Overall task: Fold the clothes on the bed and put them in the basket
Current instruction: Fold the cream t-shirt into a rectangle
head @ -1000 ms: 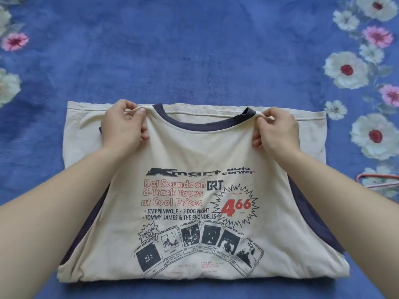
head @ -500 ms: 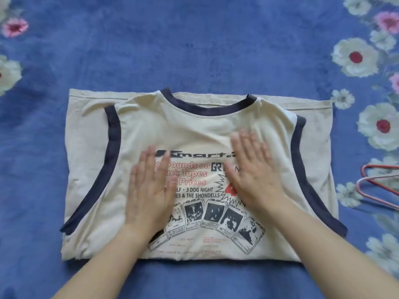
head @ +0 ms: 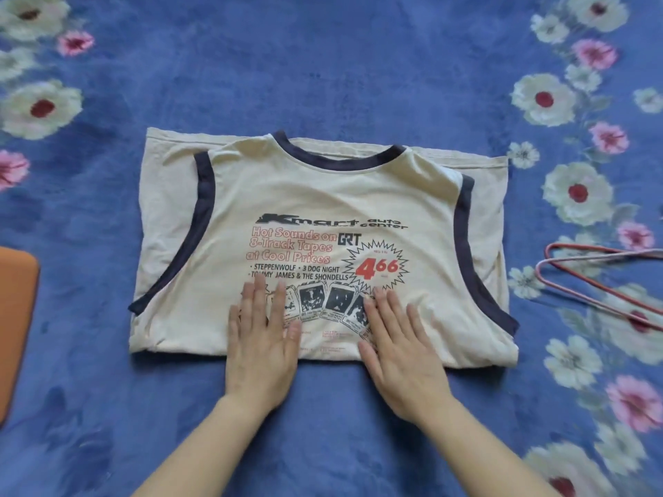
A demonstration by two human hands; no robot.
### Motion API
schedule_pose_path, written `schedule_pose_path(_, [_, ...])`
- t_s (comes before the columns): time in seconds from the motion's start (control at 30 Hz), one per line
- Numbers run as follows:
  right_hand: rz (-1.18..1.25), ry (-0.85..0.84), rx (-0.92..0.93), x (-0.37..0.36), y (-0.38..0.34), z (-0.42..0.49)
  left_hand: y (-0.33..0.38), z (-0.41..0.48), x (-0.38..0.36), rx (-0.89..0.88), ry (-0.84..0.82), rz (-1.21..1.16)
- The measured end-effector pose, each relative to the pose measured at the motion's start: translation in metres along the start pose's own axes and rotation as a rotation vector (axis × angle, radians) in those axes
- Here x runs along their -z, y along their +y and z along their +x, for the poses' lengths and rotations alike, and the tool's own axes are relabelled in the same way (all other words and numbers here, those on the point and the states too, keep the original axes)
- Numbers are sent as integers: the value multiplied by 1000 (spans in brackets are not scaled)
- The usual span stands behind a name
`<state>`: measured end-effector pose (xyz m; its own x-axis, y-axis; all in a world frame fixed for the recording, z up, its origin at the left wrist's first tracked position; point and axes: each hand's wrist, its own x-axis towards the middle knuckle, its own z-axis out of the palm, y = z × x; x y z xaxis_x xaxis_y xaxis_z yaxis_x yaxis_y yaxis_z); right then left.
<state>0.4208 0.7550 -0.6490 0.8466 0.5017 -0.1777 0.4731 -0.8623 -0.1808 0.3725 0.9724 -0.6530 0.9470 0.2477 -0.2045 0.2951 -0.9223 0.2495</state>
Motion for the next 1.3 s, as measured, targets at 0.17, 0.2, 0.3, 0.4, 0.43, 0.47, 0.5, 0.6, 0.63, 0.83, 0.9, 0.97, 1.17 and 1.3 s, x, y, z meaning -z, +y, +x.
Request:
schedule_pose_path(0.17, [-46,-120,-260,-6,60,-57,-66,-28,2,378,-15,80])
schedule_pose_path(0.2, [-45,-125,-298,-4,70,-65,-80,-30,7,370,-29,120])
schedule_pose_path(0.3, [70,5,-456,8,77,-79,-75,-31,18,392,-39,136])
schedule_pose_path(0.4, [437,280,-767,22,71,-73,-25,-25,18,322,-39,57])
schedule_pose_path(0.43, [594,356,-899,29,72,-69,-2,-24,17,233,-55,35])
schedule_pose_path(0.47, [737,399,-1012,34,75,-63,19,-22,14,135,-84,12])
schedule_pose_path(0.5, [830,402,-1094,38,78,-56,39,-21,12,53,-115,-21])
schedule_pose_path(0.6, [885,284,-1099,44,92,-41,82,-14,-1,-89,-211,-75])
schedule_pose_path(0.63, [911,235,-1081,48,96,-35,88,-11,-4,-109,-222,-65])
schedule_pose_path(0.83, [1365,314,-1311,79,96,6,91,4,15,-39,-424,-262])
schedule_pose_path(0.9, [1550,300,-1327,87,81,24,89,16,30,94,-419,-616])
schedule_pose_path(0.97, [1673,288,-1262,102,54,45,82,31,49,339,-404,-1059])
schedule_pose_path(1.17, [1470,231,-866,136,-75,104,5,57,87,834,-454,-1778])
schedule_pose_path(1.3, [1380,7,-477,123,-173,125,-67,56,104,904,-335,-1902])
